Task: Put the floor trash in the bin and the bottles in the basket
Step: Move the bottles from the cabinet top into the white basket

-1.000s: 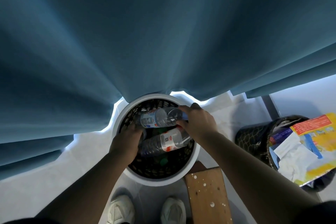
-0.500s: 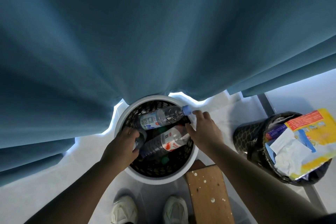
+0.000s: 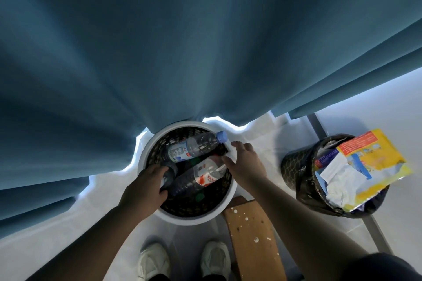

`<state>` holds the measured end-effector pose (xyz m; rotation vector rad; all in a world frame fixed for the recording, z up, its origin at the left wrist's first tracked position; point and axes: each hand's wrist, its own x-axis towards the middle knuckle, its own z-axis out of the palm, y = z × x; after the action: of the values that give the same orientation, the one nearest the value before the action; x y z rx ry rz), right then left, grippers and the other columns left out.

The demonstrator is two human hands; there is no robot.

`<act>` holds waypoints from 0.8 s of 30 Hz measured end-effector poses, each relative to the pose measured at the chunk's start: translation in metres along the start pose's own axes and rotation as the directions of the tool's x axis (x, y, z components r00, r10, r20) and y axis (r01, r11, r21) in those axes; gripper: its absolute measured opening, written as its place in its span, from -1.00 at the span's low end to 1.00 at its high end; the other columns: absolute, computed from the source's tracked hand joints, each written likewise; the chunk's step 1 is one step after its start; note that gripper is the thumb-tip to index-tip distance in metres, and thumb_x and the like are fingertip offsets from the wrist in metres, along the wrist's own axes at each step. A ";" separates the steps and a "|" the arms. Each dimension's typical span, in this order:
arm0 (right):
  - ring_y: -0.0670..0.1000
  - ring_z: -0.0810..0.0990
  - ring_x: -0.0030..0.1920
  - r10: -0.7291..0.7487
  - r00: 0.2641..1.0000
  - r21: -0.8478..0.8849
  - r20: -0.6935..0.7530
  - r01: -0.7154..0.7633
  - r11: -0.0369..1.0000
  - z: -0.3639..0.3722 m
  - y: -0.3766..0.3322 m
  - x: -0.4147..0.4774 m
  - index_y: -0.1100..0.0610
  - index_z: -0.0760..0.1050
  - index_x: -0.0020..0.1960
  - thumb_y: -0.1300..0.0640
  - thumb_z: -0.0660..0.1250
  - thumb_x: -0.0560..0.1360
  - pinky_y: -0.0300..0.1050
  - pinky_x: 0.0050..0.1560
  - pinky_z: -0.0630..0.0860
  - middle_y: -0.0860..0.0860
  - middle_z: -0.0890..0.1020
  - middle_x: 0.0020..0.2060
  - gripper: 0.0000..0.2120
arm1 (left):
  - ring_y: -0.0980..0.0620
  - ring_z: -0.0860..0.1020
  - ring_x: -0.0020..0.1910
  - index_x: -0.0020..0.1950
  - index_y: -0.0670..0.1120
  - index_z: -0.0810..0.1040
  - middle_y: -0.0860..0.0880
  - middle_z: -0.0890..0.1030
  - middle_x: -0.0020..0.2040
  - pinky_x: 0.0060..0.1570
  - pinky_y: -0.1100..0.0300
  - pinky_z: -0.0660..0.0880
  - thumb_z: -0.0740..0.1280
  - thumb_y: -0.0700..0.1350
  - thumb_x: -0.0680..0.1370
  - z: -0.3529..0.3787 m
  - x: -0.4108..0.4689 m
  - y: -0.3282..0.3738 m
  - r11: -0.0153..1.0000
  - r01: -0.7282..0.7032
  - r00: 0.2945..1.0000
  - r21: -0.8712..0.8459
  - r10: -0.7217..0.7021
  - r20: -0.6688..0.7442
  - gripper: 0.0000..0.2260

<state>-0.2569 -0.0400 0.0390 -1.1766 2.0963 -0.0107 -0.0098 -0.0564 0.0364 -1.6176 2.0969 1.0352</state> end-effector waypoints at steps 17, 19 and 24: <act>0.18 -0.32 0.51 -0.288 0.956 -0.504 0.056 0.276 0.818 -0.119 -0.052 -0.176 -0.13 -0.30 0.53 -0.30 -0.02 0.56 0.35 0.42 -0.21 0.03 -0.28 0.53 -0.31 | -0.23 0.07 0.52 0.53 -0.06 0.16 -0.14 0.11 0.55 0.38 -0.28 0.10 0.27 0.29 0.43 -0.128 -0.162 0.095 0.940 0.066 0.940 0.334 0.054 -0.338 -0.22; 0.20 -0.33 0.51 -0.316 0.947 -0.522 0.052 0.296 0.800 -0.141 -0.057 -0.197 -0.12 -0.31 0.53 -0.30 -0.05 0.56 0.36 0.41 -0.21 0.05 -0.30 0.53 -0.31 | -0.23 0.07 0.52 0.53 -0.05 0.15 -0.13 0.10 0.55 0.38 -0.30 0.08 0.25 0.30 0.44 -0.143 -0.187 0.105 0.947 0.096 0.925 0.307 0.029 -0.379 -0.23; 0.23 -0.27 0.52 -0.446 0.894 -0.578 0.033 0.381 0.722 -0.187 -0.087 -0.252 -0.10 -0.25 0.54 -0.30 -0.04 0.56 0.40 0.42 -0.13 0.09 -0.23 0.54 -0.32 | -0.19 -0.10 0.54 0.56 -0.01 -0.04 -0.11 -0.07 0.57 0.42 -0.27 -0.07 0.11 0.32 0.51 -0.179 -0.251 0.130 0.952 0.180 0.896 0.247 -0.056 -0.440 -0.26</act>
<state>-0.2214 0.0367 0.3530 -2.0427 1.9286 0.3850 -0.0156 0.0125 0.3640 -1.9221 2.2420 0.3303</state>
